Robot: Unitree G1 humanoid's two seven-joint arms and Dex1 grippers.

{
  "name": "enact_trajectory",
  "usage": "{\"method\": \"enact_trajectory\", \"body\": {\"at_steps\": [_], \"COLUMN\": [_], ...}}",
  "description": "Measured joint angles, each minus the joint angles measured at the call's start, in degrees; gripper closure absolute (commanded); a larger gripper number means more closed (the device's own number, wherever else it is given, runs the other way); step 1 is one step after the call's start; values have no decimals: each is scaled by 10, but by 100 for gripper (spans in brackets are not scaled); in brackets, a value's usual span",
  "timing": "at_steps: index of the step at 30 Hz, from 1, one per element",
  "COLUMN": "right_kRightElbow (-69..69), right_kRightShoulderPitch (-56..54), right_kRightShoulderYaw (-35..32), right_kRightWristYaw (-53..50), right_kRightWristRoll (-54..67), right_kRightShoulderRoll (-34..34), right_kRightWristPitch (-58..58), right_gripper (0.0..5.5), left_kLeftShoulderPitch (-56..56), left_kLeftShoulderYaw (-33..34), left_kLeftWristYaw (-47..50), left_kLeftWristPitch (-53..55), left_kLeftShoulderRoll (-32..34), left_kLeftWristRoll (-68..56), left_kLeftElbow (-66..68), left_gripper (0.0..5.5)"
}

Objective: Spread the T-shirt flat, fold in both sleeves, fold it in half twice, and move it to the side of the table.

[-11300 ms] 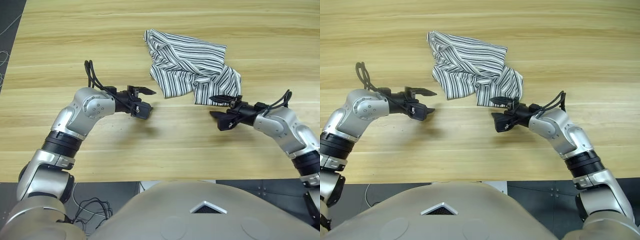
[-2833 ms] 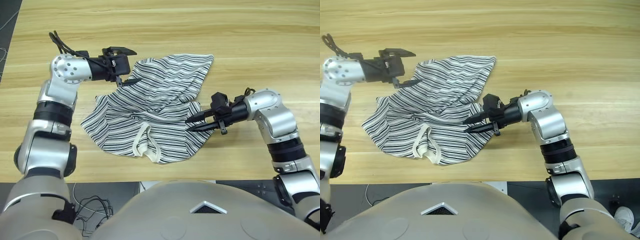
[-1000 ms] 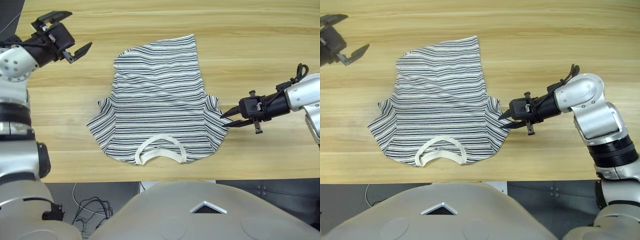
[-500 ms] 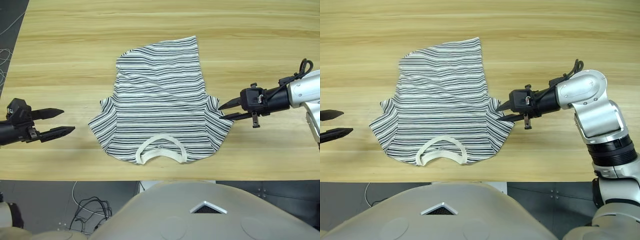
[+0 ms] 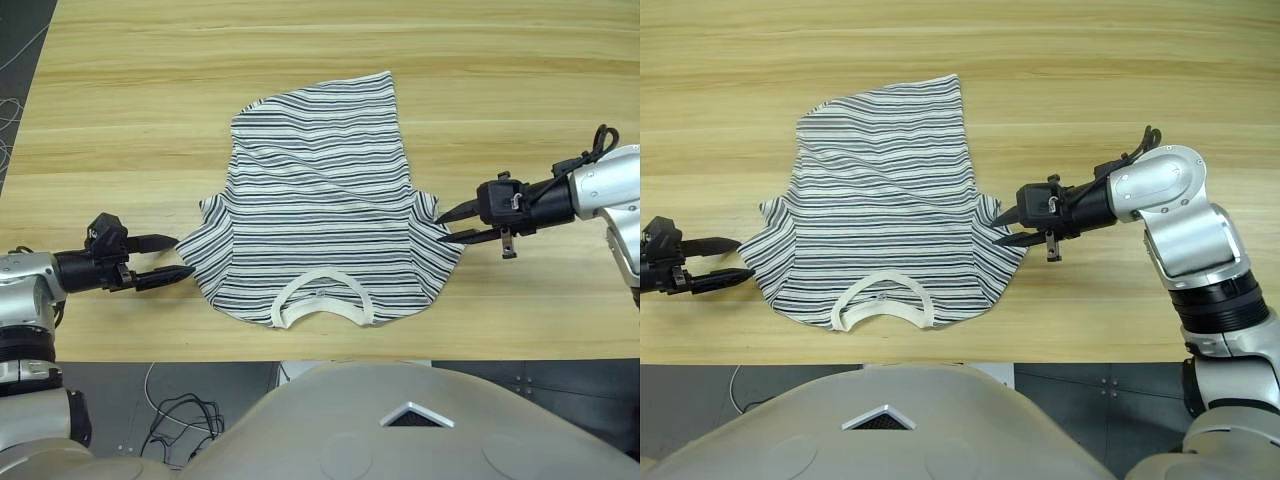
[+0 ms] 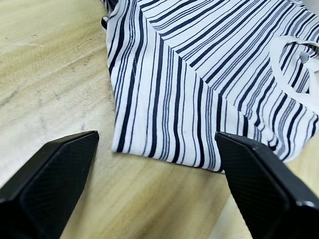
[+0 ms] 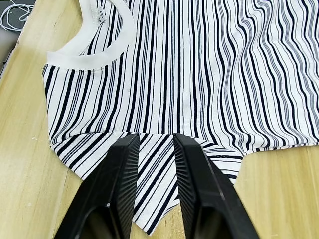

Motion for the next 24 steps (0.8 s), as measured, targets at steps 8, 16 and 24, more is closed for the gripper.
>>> {"method": "enact_trajectory", "body": {"at_steps": [8, 16, 24], "right_kRightElbow": [0, 1, 1], "right_kRightShoulderPitch": [0, 0, 0], "right_kRightShoulderYaw": [8, 8, 9], "right_kRightWristYaw": [-1, -2, -2], "right_kRightWristRoll": [-4, -4, -4], "right_kRightShoulderRoll": [10, 12, 13], "right_kRightWristPitch": [0, 0, 0], "right_gripper": [426, 426, 426], "left_kLeftShoulderPitch": [-42, -18, -28], "left_kLeftShoulderYaw": [-12, -17, -21], "left_kLeftWristYaw": [53, 12, 27], "left_kLeftWristPitch": [-57, -35, -49], "left_kLeftShoulderRoll": [-19, -19, -19], "left_kLeftWristRoll": [42, 34, 45], "left_kLeftElbow": [50, 11, 27], "left_gripper": [160, 280, 424]}}
